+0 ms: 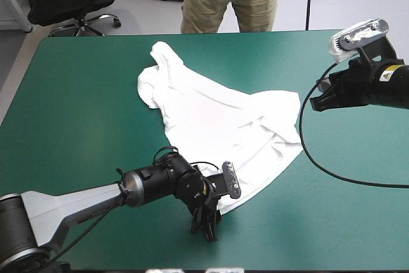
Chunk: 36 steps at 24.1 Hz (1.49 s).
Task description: Fold the cloth
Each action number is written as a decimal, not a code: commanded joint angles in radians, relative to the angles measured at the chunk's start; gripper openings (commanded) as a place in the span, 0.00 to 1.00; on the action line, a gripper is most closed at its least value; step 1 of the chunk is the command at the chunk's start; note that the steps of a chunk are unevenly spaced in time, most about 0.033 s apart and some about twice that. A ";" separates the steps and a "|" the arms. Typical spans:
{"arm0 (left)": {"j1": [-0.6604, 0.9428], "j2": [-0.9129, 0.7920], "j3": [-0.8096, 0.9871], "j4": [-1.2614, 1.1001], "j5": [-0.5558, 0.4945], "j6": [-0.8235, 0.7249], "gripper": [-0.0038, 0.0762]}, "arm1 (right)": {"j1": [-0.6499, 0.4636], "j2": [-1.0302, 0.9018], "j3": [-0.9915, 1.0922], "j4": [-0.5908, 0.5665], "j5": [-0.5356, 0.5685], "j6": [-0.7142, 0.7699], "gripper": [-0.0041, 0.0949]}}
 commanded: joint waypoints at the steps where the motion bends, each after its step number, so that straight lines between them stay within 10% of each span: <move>1: -0.006 0.024 -0.017 -0.025 -0.027 -0.009 0.52 | -0.009 -0.016 -0.024 0.022 -0.055 0.000 0.31; 6: -0.006 0.074 -0.017 -0.070 -0.028 -0.015 0.44 | -0.009 -0.001 -0.024 -0.060 -0.069 0.002 0.31; 12: -0.006 0.081 -0.017 -0.107 -0.051 -0.027 0.03 | -0.009 0.072 -0.024 -0.081 -0.065 0.027 0.31; 21: -0.006 0.081 -0.017 -0.099 -0.006 -0.054 0.03 | -0.009 0.316 -0.024 -0.081 -0.065 0.015 0.60; 36: -0.006 0.081 -0.017 0.001 0.008 -0.193 0.03 | -0.009 0.751 -0.024 -0.081 -0.181 0.055 0.48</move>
